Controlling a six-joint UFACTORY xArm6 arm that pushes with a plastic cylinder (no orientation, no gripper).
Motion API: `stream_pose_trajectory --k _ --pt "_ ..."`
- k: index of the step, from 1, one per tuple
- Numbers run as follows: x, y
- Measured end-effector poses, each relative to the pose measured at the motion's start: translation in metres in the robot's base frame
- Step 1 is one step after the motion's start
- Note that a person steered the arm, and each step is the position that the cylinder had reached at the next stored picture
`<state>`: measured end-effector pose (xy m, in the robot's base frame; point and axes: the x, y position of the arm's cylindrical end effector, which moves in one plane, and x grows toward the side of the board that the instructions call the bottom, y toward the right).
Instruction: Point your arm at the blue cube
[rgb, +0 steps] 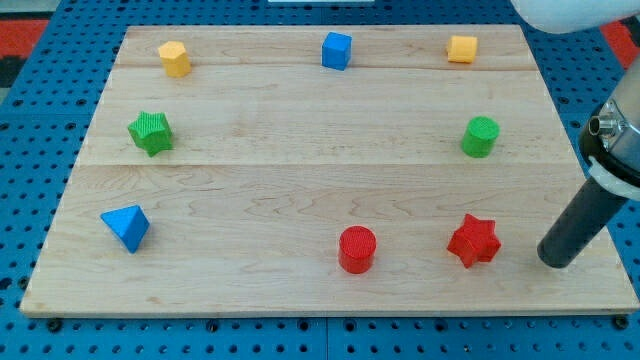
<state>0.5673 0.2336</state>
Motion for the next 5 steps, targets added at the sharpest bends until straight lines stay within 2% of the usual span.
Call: stream_pose_trajectory --k 1,2,3,4,5 --pt "-0.062 0.068" --pt "-0.148 0.109" --pt "-0.237 0.109" --pt "-0.281 0.109" --pt "-0.282 0.109"
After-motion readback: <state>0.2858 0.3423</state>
